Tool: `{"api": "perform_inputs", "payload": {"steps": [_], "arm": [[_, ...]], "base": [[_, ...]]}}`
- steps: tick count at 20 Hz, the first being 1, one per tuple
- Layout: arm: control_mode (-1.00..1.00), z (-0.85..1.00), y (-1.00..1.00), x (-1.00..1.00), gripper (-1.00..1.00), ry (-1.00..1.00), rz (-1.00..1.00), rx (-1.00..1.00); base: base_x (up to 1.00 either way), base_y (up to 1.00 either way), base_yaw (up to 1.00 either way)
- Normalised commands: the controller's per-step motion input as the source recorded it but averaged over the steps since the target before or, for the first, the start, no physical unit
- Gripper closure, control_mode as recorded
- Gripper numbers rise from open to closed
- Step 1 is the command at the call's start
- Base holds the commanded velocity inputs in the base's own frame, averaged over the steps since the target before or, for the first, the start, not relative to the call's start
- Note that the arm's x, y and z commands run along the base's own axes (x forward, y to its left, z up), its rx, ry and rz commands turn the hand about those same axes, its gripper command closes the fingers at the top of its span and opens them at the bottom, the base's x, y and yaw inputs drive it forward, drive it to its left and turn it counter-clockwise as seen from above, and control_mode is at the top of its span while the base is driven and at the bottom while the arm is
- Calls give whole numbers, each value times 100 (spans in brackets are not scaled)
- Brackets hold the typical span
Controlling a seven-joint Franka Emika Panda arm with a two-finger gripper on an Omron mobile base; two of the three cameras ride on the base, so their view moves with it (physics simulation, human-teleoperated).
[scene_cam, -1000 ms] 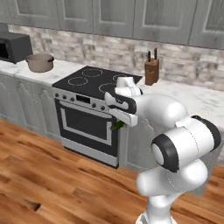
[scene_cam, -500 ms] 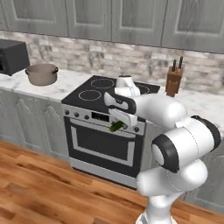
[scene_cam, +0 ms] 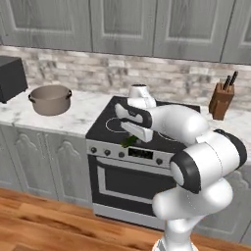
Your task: Turn on the sink faucet. Then move the cucumber from the counter to the sink. Turn off the sink. Move the vegetable from the sink to the pot next to the stove. Finally move the pot to the rear left burner.
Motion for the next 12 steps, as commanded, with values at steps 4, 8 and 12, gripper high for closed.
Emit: {"api": "perform_inputs", "payload": {"steps": [4, 8, 12], "arm": [[100, 0, 0, 0, 100, 0, 0, 0], [100, 0, 0, 0, 100, 0, 0, 0], [100, 0, 0, 0, 100, 0, 0, 0]], "base": [[79, 66, -33], [78, 62, -34], [74, 60, -35]]}}
